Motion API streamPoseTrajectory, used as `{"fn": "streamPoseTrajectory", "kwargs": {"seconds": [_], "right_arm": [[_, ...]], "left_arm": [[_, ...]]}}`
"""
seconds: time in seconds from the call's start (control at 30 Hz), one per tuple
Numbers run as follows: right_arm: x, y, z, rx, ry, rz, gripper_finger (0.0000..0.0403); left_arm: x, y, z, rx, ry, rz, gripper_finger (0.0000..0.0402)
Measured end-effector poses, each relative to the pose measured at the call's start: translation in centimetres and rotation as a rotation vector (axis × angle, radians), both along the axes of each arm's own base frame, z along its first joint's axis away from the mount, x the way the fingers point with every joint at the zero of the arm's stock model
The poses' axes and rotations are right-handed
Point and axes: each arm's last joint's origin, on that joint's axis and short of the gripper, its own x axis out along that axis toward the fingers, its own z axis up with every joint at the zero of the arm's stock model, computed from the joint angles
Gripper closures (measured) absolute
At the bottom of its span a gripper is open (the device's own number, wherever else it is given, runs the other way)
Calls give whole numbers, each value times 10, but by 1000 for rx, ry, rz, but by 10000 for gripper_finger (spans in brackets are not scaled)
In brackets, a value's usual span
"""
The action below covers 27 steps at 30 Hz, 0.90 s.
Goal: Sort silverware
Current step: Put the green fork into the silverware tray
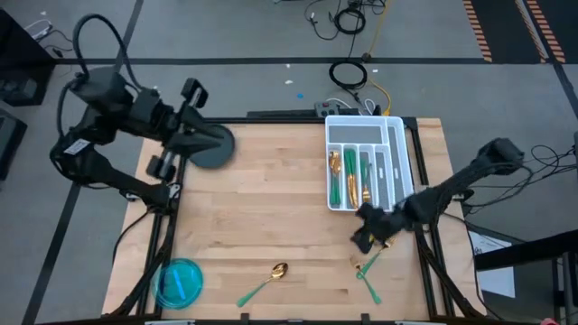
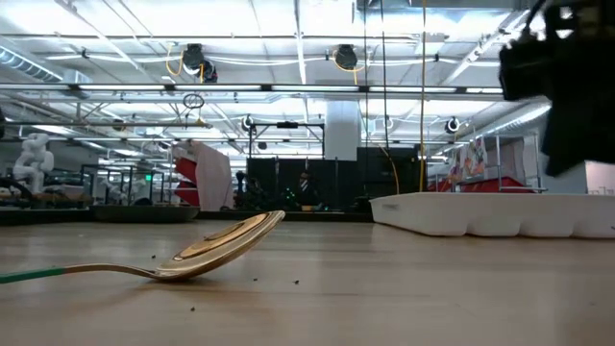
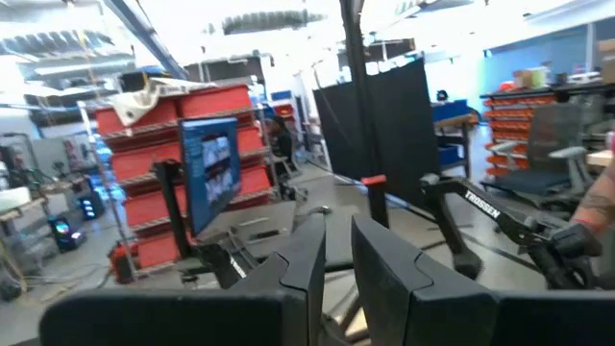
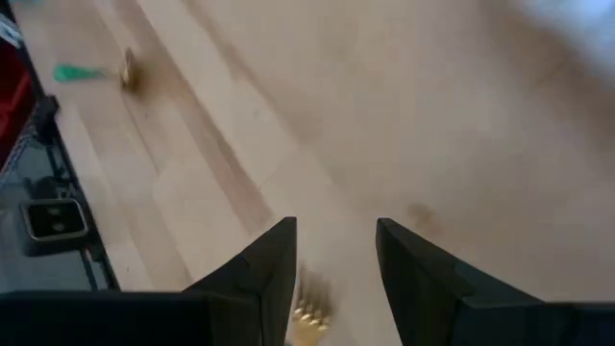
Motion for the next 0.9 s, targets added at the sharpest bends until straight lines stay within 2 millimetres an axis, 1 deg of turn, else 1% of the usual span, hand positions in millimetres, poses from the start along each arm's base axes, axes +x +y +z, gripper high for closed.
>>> {"fn": "streamPoseTrajectory", "kwargs": {"seconds": [0.07,0.13,0.27,0.37,0.43,0.47,0.57,0.67,0.8,0.9], "right_arm": [[4,18,-11,0,14,-9,264],[9,35,-12,-19,36,-27,264],[19,59,1,-147,133,-45,264],[24,73,13,-286,285,-18,264],[24,84,16,-375,392,13,264],[24,92,16,-392,428,34,264],[27,118,17,-338,443,79,263],[26,141,13,-267,427,76,255],[23,157,9,-170,391,13,225],[20,162,5,-150,395,-29,199]], "left_arm": [[-5,-3,0,0,6,-18,338],[-8,-6,0,0,8,-32,338],[-10,-8,1,7,6,-46,338],[-13,-9,1,7,9,-47,338],[-13,-9,-1,8,27,-48,338],[-13,-9,-2,9,33,-54,338],[-13,-9,-3,10,51,-63,338],[-15,-9,-3,12,48,-71,338],[-17,-10,-2,15,44,-88,338],[-16,-10,-3,15,47,-89,338]]}}
